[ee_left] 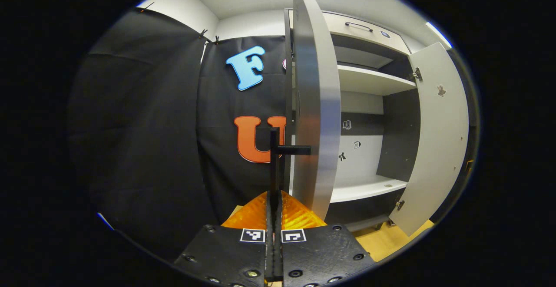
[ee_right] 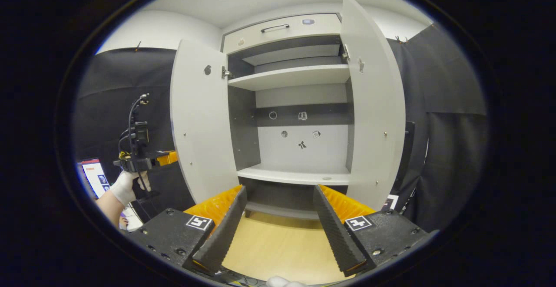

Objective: Open the right door of the double-door shoe cabinet with the right hand, and open the left door with the left hand.

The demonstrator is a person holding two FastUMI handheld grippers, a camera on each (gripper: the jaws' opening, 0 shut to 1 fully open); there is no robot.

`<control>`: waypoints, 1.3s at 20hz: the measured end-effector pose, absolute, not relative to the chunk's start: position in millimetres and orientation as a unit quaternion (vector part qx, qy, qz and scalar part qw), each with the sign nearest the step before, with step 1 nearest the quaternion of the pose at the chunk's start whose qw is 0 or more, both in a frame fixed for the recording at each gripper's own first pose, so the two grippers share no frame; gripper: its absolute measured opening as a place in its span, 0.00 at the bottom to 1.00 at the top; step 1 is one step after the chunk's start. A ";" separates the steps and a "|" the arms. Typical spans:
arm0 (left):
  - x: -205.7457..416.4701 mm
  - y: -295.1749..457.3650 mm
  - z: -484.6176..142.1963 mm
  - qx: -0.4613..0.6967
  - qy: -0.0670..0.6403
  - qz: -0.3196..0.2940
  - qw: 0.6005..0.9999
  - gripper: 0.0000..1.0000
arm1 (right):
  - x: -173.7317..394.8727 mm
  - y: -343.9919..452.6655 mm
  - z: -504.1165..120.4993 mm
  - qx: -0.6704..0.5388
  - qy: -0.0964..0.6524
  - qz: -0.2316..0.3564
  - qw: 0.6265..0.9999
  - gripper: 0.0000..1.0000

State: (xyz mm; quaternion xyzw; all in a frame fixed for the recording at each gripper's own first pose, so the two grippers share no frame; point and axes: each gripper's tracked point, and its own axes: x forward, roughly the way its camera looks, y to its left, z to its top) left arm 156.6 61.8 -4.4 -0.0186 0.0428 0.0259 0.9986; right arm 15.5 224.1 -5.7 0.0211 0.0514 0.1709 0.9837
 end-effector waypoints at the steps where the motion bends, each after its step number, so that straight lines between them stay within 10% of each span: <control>1: 157.0 61.0 -4.7 -0.016 0.042 0.021 0.999 0.00 | 15.3 225.5 -6.1 0.021 0.052 0.170 0.984 0.96; 13: 153.3 72.4 -5.5 -0.014 0.041 0.027 0.999 0.04 | 19.3 237.4 -11.8 0.015 0.054 0.176 0.983 0.96; 18: 149.7 79.2 -8.2 -0.017 0.043 0.042 0.998 0.85 | 23.6 241.1 -12.0 0.011 0.055 0.177 0.983 0.96; 26: 131.8 79.8 -9.7 0.013 0.047 0.036 0.998 0.95 | 22.5 249.2 -11.0 0.011 0.050 0.182 0.982 0.96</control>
